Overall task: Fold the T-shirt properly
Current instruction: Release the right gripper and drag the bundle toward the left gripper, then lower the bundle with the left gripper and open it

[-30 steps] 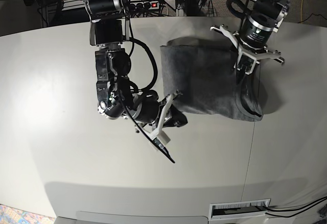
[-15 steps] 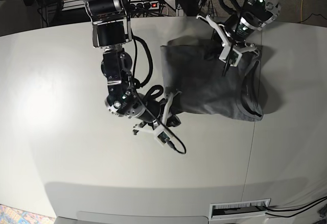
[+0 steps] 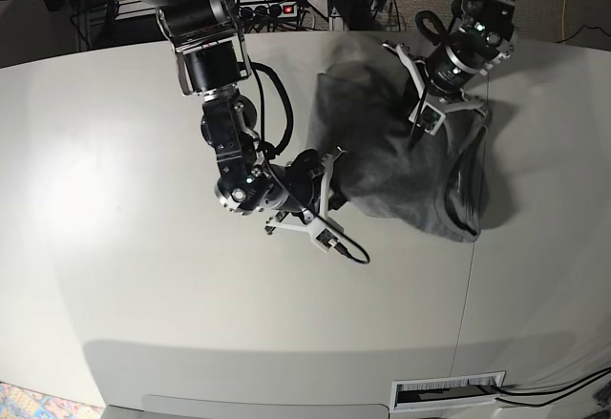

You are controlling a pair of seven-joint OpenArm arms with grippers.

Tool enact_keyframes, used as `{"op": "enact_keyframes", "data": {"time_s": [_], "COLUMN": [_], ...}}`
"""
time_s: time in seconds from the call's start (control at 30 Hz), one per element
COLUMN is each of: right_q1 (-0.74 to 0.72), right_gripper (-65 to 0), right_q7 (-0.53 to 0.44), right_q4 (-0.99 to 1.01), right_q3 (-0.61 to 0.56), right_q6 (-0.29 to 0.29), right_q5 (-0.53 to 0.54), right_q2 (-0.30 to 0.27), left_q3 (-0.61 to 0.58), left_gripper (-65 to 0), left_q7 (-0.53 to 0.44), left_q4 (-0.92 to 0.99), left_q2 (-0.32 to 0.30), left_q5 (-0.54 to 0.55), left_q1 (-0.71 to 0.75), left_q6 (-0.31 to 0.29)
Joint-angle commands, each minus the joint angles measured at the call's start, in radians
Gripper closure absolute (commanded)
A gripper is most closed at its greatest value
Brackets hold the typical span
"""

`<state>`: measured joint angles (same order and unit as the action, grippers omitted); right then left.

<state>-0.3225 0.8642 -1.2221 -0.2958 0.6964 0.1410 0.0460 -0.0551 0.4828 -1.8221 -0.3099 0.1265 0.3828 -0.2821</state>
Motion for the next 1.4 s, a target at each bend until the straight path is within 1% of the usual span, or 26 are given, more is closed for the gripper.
{"op": "enact_keyframes", "data": {"time_s": [0.0,0.1,0.27,0.37,0.43,0.53,0.73,0.9,0.97,1.03,1.1,1.17,1.27,1.3,1.37], "right_q1": [-0.024,-0.024,-0.024,-0.024,-0.024,-0.024,-0.024,-0.024,-0.024,-0.024,-0.024,-0.024,-0.024,-0.024,-0.024], "right_gripper": [0.0,0.0,0.0,0.0,0.0,0.0,0.0,0.0,0.0,0.0,0.0,0.0,0.0,0.0,0.0], "right_q7": [0.017,0.097,0.235,0.319,0.36,0.399,0.432,0.432,0.431,0.415,0.381,0.32,0.208,0.184,0.162], "right_q4": [-0.015,-0.016,-0.016,-0.016,-0.016,-0.016,-0.039,-0.116,-0.151,-0.184,-0.21,-0.224,-0.224,-0.224,-0.224], "right_q3": [-0.001,0.001,0.001,0.001,0.001,0.001,0.001,0.002,0.003,0.003,0.003,0.003,0.003,0.003,0.003], "right_q6": [0.002,0.002,0.002,0.002,0.002,0.002,0.002,0.002,0.002,0.002,0.002,0.002,0.002,0.002,0.002], "right_q5": [0.04,0.148,0.371,0.502,0.575,0.652,0.74,0.745,0.741,0.708,0.651,0.572,0.442,0.407,0.372], "right_q2": [-0.007,-0.031,-0.074,-0.079,-0.079,-0.079,-0.08,-0.08,-0.08,-0.089,-0.108,-0.132,-0.175,-0.187,-0.211], "left_q3": [0.007,0.008,0.008,0.008,0.008,0.008,0.008,0.008,0.008,0.008,0.008,0.008,0.008,0.008,0.008], "left_gripper": [0.0,0.0,0.0,0.0,0.0,0.0,0.0,0.0,0.0,0.0,0.0,0.0,0.0,0.0,0.0], "left_q7": [0.013,0.005,-0.038,-0.043,-0.061,-0.094,-0.098,-0.098,-0.087,-0.051,-0.002,0.051,0.097,0.108,0.12], "left_q4": [0.005,0.032,0.101,0.15,0.179,0.22,0.268,0.261,0.238,0.195,0.139,0.07,-0.029,-0.051,-0.075], "left_q2": [-0.01,-0.053,-0.167,-0.218,-0.24,-0.255,-0.278,-0.311,-0.327,-0.338,-0.341,-0.341,-0.338,-0.331,-0.304], "left_q5": [-0.026,-0.03,-0.028,-0.009,-0.007,-0.008,-0.068,-0.109,-0.106,-0.084,-0.053,0.027,0.2,0.235,0.282], "left_q1": [-0.009,-0.039,-0.095,-0.138,-0.168,-0.217,-0.3,-0.331,-0.333,-0.333,-0.333,-0.333,-0.33,-0.33,-0.33], "left_q6": [0.006,-0.005,-0.004,-0.004,-0.004,-0.006,-0.007,-0.006,-0.005,-0.003,-0.003,-0.003,-0.004,-0.004,-0.005]}}
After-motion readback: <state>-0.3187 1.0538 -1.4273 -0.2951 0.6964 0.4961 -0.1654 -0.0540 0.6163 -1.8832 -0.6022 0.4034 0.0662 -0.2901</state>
